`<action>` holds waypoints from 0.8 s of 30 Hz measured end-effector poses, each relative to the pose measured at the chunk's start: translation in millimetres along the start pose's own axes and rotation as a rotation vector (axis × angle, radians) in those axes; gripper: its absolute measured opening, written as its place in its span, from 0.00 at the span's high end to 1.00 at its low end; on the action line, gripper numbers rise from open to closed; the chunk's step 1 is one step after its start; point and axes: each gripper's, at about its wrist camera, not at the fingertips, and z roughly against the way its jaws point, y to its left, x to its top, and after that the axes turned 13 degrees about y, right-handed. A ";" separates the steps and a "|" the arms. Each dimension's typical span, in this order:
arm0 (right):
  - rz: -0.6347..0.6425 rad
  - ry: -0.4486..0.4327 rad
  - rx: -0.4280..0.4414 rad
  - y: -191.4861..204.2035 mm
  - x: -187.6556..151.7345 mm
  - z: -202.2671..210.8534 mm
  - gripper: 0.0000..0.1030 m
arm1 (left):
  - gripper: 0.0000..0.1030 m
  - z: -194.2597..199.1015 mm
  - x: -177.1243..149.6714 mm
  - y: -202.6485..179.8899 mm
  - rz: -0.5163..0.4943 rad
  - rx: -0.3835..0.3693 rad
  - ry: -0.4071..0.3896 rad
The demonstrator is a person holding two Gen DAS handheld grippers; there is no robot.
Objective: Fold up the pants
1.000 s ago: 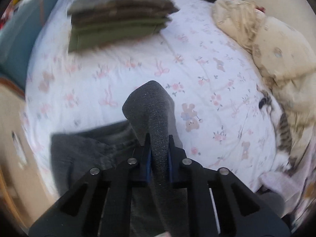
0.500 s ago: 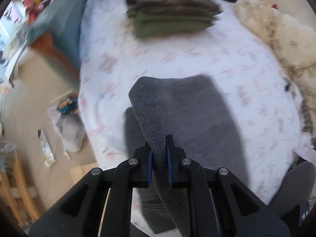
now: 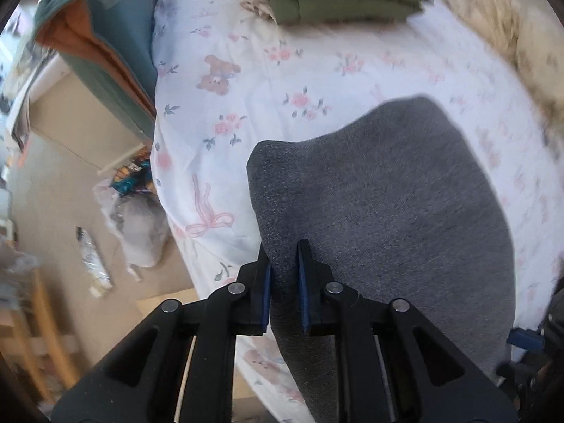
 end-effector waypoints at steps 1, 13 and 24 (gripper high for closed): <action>-0.006 0.031 -0.004 -2.1 1.9 -11.3 0.73 | 0.79 -3.9 0.5 -1.3 -0.001 0.020 0.013; -0.027 0.119 0.032 -2.5 9.9 -28.2 0.74 | 0.42 30.8 -28.0 -27.9 -0.048 -0.149 -0.106; -0.432 -0.018 0.234 -76.8 -32.8 -2.0 0.11 | 0.22 -16.8 -27.6 -43.8 -0.118 -0.052 0.099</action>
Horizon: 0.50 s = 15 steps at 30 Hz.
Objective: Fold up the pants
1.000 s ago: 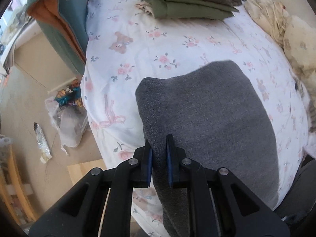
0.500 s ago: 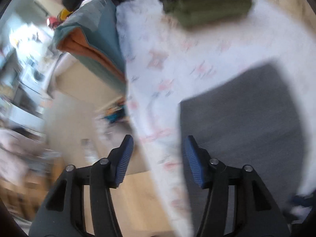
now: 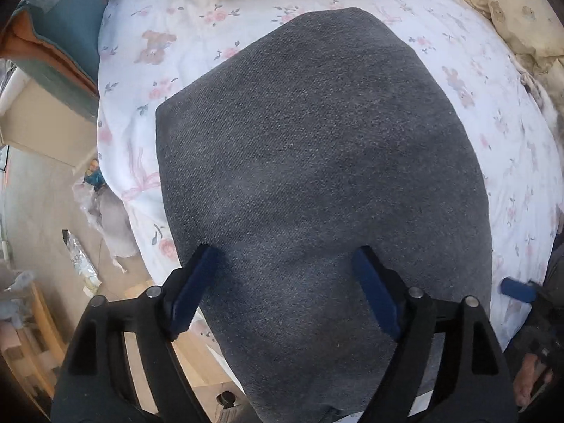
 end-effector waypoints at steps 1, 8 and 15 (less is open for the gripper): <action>-0.048 0.040 0.026 -10.5 0.5 -10.6 0.11 | 0.22 0.6 -0.1 -0.1 -0.003 0.004 0.001; -0.142 0.128 0.150 -27.7 1.6 -67.4 0.10 | 0.21 -0.4 2.6 4.4 -0.009 -0.004 -0.001; -0.050 0.148 -0.014 2.5 9.5 -83.9 0.20 | 0.20 -2.4 6.9 3.4 -0.042 0.015 0.012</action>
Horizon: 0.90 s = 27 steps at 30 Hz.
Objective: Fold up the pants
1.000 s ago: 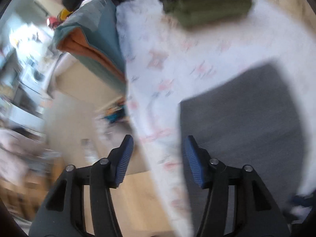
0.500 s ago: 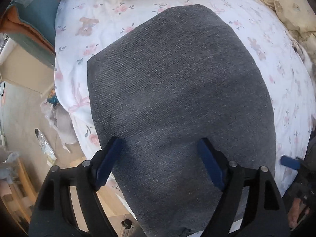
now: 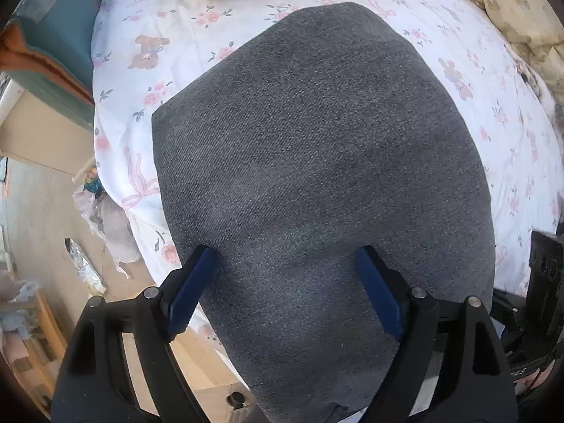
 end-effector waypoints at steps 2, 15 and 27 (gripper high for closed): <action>-0.018 -0.017 -0.024 4.5 2.9 4.0 0.25 | 0.20 1.3 2.6 -1.5 -0.007 0.010 0.005; 0.156 -0.141 -0.022 48.2 44.3 104.5 0.62 | 0.24 23.2 9.5 -5.3 0.027 -0.138 -0.063; -0.095 -0.180 0.009 -78.2 114.8 138.9 0.42 | 0.14 58.6 31.9 14.0 0.201 -0.229 -0.282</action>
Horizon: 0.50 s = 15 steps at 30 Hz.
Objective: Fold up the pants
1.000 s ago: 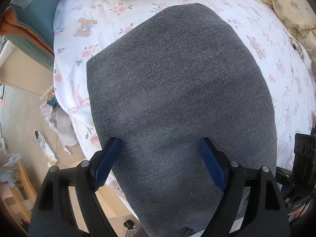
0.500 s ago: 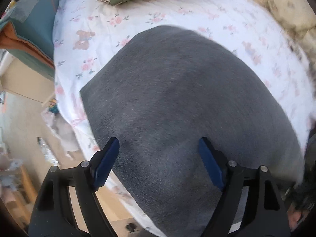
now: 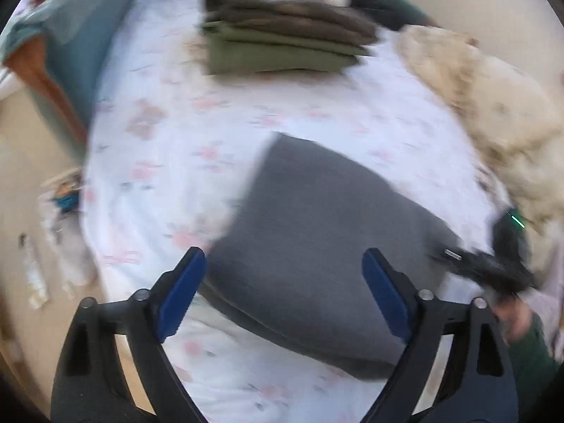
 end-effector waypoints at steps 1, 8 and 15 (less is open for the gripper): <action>-0.031 -0.014 0.035 -5.8 -8.8 2.5 0.40 | 0.14 -7.0 4.2 5.6 0.023 0.012 0.013; -0.172 -0.021 0.176 -31.3 -50.0 -0.5 0.10 | 0.14 -69.4 13.2 20.3 0.048 0.074 0.223; -0.024 0.038 0.171 -5.7 -41.9 -44.4 0.22 | 0.39 -86.5 9.4 6.1 0.008 0.014 0.302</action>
